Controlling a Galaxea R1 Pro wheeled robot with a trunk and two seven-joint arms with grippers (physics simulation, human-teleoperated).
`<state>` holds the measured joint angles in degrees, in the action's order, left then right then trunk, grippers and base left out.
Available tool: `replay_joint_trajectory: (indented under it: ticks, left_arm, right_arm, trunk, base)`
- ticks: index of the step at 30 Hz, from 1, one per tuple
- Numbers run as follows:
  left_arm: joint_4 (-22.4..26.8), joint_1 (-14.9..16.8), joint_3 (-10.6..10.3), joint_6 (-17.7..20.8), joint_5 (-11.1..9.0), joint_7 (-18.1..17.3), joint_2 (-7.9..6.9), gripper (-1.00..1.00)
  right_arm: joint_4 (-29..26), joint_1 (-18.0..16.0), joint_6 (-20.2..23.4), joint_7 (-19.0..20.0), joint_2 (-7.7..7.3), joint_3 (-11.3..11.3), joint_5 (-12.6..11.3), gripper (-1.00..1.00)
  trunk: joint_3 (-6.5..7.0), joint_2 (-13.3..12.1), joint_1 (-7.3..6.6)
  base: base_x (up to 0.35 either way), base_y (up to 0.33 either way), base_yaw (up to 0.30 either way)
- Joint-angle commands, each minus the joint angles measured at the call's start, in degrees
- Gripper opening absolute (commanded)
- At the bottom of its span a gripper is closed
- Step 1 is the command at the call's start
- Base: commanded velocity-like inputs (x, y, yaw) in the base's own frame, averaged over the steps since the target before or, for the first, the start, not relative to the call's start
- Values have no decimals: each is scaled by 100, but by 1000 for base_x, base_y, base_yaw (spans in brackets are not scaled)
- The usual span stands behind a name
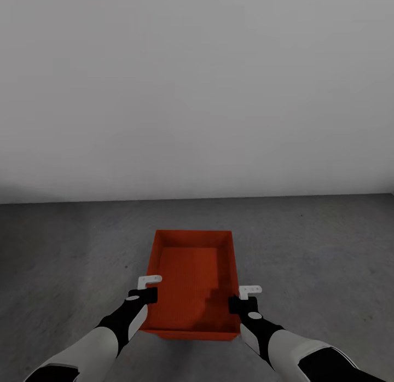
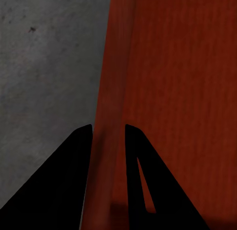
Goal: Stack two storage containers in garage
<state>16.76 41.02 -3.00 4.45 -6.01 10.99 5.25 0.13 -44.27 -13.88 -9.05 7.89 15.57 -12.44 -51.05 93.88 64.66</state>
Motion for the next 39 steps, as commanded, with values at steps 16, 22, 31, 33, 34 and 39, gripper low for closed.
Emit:
replay_joint_trajectory:
  ticks: [16, 22, 31, 33, 34, 39]
  left_arm:
    - [11, 3, 142, 38, -6, 447, -6, -100]
    - [11, 3, 142, 38, -6, 448, -6, -100]
    - [12, 3, 142, 38, -6, 448, -6, -100]
    - [12, 3, 142, 38, -6, 448, -5, -100]
    - [11, 3, 142, 38, -6, 448, -5, -100]
    - [19, 4, 142, 38, -6, 448, -6, -100]
  right_arm:
    - [-4, -2, -35, -351, -384, -124, -92, -100]
    - [-4, -2, -36, -351, -384, -124, -92, -100]
    - [-4, -2, -36, -351, -384, -124, -92, -100]
    - [-4, -2, -35, -351, -384, -124, -92, -100]
    - [-4, -2, -35, -351, -384, -124, -92, -100]
    - [-4, -2, -36, -351, -384, -124, -92, -100]
  trunk:
    - [-93, 202, 109]
    - [-147, 323, 175]
    - [-183, 403, 219]
    - [-183, 403, 219]
    - [-183, 403, 219]
    - [-183, 403, 219]
  base:
    - [0, 0, 0]
    - [0, 0, 0]
    - [0, 0, 0]
    - [0, 0, 0]
    - [0, 0, 0]
    - [0, 0, 0]
